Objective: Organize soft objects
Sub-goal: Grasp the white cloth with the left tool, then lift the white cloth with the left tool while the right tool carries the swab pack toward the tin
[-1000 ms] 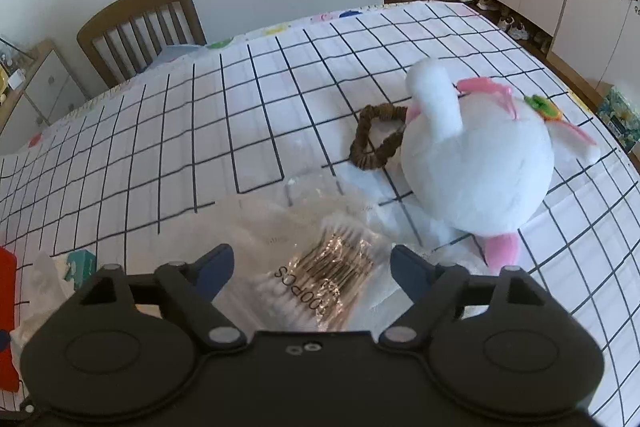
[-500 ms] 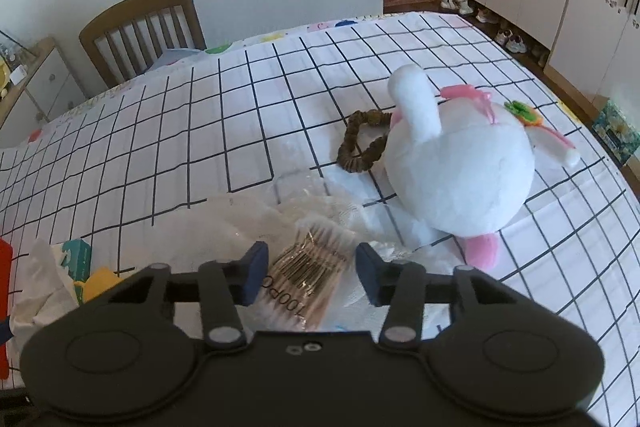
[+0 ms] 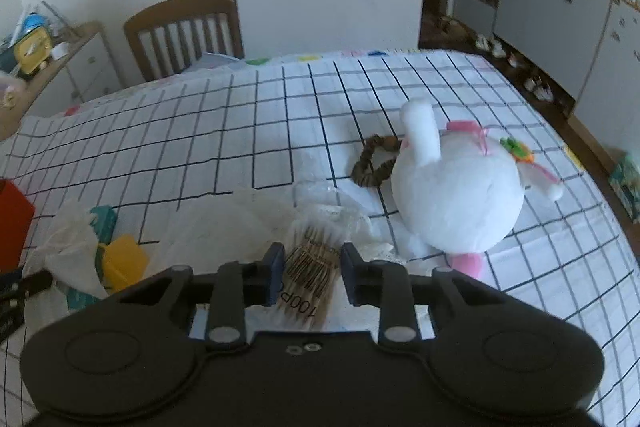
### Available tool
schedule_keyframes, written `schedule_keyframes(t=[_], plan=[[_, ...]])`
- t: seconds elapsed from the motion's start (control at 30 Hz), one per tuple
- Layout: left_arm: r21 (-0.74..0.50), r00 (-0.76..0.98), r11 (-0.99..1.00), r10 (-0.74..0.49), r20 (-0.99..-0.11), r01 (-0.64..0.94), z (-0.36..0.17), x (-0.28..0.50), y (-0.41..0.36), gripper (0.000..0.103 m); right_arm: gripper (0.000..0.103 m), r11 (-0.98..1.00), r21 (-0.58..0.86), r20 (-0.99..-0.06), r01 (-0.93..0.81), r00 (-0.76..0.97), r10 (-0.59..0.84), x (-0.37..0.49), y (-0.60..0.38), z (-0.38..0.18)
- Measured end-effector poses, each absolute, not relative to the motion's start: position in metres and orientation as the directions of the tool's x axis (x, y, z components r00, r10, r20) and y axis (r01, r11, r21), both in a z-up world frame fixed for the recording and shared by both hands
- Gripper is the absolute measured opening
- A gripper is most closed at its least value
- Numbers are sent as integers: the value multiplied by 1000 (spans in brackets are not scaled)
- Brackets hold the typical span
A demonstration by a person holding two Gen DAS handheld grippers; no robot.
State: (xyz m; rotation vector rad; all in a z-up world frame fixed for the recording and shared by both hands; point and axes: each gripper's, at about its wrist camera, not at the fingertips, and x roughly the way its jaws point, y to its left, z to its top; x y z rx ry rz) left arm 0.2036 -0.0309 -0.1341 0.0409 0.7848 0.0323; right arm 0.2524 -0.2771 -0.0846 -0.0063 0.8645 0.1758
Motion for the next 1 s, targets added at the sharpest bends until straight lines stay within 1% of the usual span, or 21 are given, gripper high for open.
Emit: schedule_keyframes(t=[0.4,0.73,0.83,1.0], plan=[[-1,727,999,35,-685,-49,-113,189,-17,13,27,959,105,-695,-265,670,261,217,-287,-46],[-54,765,997,7,-644,-55,-83,167,0,13,27,922,125,-664,-365,660,351,192,-271,-16],[-49,754,998,-13,-657,-26,-84,166,-1,13,27,910,107,-654,-400,661,368,186,-260,-10],[-58,735,998,-31,-678,-12,-92,162,-2,13,27,907,113,-662,-407,650,373,182,-254,-13]])
